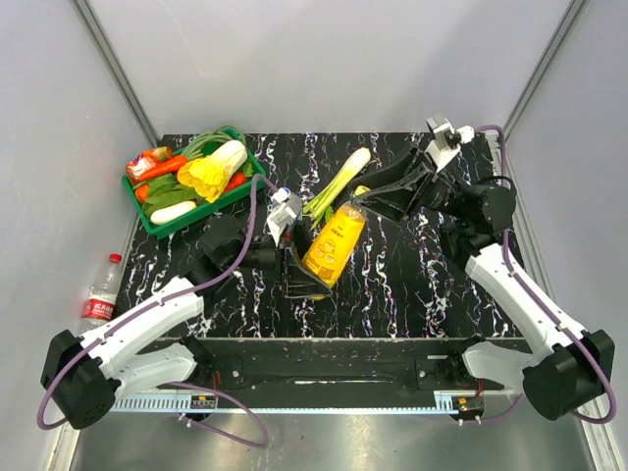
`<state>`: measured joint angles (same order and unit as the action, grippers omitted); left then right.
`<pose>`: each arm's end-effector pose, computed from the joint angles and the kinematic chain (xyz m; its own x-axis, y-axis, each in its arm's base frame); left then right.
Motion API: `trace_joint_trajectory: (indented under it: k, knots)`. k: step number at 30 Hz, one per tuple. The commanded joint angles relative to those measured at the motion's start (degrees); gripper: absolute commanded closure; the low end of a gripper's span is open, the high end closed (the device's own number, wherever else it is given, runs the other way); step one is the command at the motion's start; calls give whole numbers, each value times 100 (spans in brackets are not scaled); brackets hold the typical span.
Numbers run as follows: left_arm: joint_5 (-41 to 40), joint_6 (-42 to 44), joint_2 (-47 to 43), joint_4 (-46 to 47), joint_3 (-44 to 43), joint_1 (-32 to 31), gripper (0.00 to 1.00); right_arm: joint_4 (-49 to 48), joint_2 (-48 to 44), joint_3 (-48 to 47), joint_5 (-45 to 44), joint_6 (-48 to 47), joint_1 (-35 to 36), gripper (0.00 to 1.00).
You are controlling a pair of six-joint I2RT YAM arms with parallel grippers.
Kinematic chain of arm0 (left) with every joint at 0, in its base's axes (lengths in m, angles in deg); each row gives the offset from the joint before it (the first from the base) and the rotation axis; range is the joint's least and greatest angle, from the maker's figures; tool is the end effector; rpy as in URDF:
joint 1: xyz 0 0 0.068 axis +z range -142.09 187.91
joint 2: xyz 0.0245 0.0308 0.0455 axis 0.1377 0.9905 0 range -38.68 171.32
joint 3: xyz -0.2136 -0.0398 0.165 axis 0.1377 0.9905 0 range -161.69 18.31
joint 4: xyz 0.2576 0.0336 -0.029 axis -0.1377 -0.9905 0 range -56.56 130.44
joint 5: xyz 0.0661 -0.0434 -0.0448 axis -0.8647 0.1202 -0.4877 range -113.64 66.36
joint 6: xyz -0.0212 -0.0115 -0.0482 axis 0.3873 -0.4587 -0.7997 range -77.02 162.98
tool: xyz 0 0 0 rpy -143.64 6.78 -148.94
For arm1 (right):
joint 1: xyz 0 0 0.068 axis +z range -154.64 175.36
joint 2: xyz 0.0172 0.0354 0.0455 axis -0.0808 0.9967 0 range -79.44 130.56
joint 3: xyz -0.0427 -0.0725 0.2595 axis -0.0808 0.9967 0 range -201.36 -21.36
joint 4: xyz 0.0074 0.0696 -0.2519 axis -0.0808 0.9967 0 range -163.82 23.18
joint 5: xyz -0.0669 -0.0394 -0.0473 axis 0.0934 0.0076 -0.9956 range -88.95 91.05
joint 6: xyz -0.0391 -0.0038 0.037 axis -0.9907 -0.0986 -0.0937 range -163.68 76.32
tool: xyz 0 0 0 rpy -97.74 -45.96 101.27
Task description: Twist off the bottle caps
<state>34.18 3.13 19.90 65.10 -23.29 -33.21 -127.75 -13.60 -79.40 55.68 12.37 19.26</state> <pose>0.1505 -0.1716 0.3371 -0.5521 0.0290 -0.8333 0.8184 -0.1720 -0.5483 0.1970 0.1191 0.4487 -0.2550 0.4121 -0.8747 -0.9662 -0.0744 0.2467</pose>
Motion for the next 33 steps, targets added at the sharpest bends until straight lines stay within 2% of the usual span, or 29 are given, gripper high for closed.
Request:
trace_joint_trajectory:
  k: [1, 3, 4, 12, 17, 22, 26, 33]
  knots:
    - [-517, 513, -269, -399, -287, 34, 90, 5, -80, 12, 198, -129, 62, 34]
    - [-605, 715, -295, -742, -357, 34, 90, 250, -150, -5, -39, -243, 53, 8]
    - [-623, 794, -313, -909, -383, 34, 90, 391, -212, 12, -188, -305, 53, 1]
    - [-781, 1418, -392, -1832, -541, 34, 89, 1647, -713, 91, -1384, -920, -17, 0]
    - [-1439, 2051, -480, -2886, -796, 43, 89, 2290, -792, -5, -1727, -1167, -17, 0]
    - [-2695, 2552, -524, -3915, -1077, -27, 89, 2790, -696, -163, -1859, -1219, -26, 0]
    - [-3933, 2781, -585, -4285, -1157, -220, 89, 3291, -494, -356, -1930, -1237, -26, 0]
    - [-6428, 3045, -261, -5014, -1569, -1133, 89, 3933, -99, -568, -2062, -1185, -43, 0]
